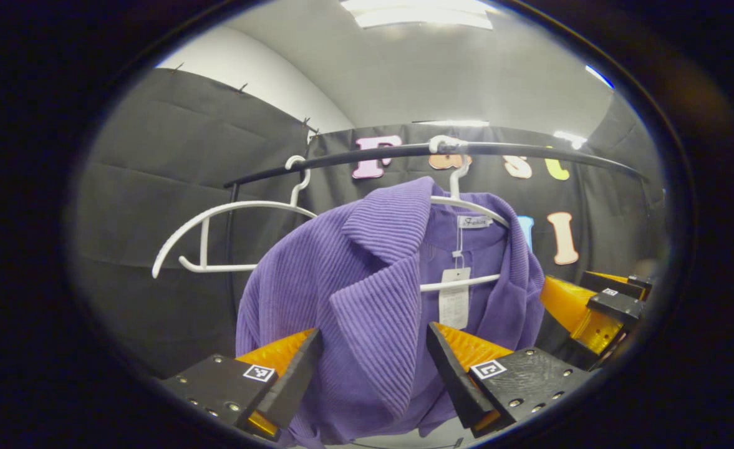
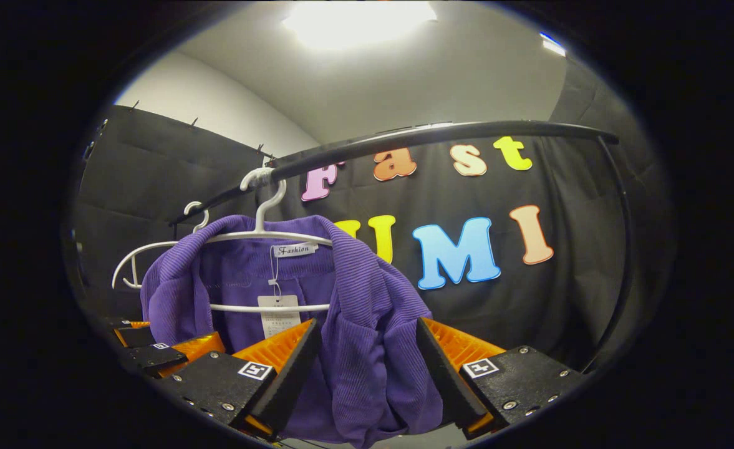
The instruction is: Grasp the clothes on the hanger with both hands and then place them into the laundry hamper below.
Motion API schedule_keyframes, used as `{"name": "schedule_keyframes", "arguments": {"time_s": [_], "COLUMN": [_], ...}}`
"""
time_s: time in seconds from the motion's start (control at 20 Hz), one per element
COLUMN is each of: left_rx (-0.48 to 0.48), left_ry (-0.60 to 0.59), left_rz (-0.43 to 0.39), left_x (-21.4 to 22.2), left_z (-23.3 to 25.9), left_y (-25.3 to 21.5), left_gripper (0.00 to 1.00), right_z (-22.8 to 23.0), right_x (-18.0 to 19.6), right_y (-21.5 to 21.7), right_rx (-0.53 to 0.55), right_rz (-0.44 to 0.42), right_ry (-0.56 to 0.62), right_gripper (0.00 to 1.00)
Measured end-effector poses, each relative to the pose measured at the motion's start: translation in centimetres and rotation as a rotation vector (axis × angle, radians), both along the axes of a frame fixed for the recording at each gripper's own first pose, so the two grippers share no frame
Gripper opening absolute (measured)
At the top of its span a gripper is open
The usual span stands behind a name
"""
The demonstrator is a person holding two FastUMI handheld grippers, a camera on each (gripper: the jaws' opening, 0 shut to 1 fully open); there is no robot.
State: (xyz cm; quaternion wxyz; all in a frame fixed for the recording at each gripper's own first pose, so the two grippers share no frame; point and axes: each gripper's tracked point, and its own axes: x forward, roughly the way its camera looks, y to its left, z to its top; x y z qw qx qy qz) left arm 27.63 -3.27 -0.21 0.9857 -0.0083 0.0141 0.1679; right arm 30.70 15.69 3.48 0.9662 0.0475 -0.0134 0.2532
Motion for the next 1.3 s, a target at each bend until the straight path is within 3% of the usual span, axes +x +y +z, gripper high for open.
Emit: {"name": "schedule_keyframes", "arguments": {"time_s": [0.25, 0.35, 0.45, 0.5, 0.75, 0.8, 0.85, 0.95, 1.0, 1.05, 1.1, 1.15, 1.3], "left_rx": [0.018, 0.041, 0.053, 0.056, 0.082, 0.088, 0.092, 0.072, 0.066, 0.069, 0.065, 0.054, 0.053], "left_ry": [-0.005, 0.002, 0.008, 0.011, 0.028, 0.033, 0.03, 0.022, 0.019, 0.006, -0.009, -0.018, -0.027], "left_rz": [0.031, 0.05, 0.056, 0.059, 0.067, 0.064, 0.077, 0.05, 0.035, 0.066, 0.082, 0.065, 0.054], "left_x": [0.8, 0.8, 0.7, 0.8, 1.0, 1.0, 0.8, 1.0, 0.9, 0.4, 0.3, 0.3, 0.6], "left_z": [-0.4, -0.6, -0.7, -0.7, -0.8, -0.8, -0.9, -1.1, -0.9, -0.7, -0.3, -0.1, 0.2], "left_y": [0.6, 1.5, 1.7, 1.9, 2.0, 1.8, 2.0, 1.7, 1.7, 2.4, 2.9, 2.8, 2.9], "left_gripper": [0.97, 0.86, 0.84, 0.78, 0.84, 0.84, 0.7, 0.4, 0.28, 0.29, 0.29, 0.14, 0.09], "right_z": [-2.3, -3.2, -3.8, -4.3, -5.6, -5.6, -5.7, -5.7, -5.7, -5.3, -4.8, -4.2, -2.0], "right_x": [2.6, 3.2, 4.0, 4.4, 6.0, 6.2, 6.3, 5.6, 5.6, 5.8, 6.0, 5.9, 5.7], "right_y": [2.3, 3.3, 3.9, 4.0, 4.7, 4.5, 4.4, 5.3, 5.3, 4.5, 3.8, 3.8, 2.6], "right_rx": [0.012, 0.032, 0.047, 0.044, 0.018, 0.009, 0.004, 0.018, 0.022, 0.017, 0.018, 0.028, 0.039], "right_rz": [0.025, 0.037, 0.033, 0.025, -0.009, -0.018, -0.024, 0.003, 0.004, -0.024, -0.04, -0.026, -0.039], "right_ry": [0.07, 0.111, 0.128, 0.136, 0.152, 0.148, 0.149, 0.163, 0.158, 0.134, 0.108, 0.086, -0.007], "right_gripper": [0.94, 0.94, 0.94, 0.94, 0.95, 0.89, 0.84, 0.61, 0.41, 0.31, 0.1, 0.06, 0.02]}}
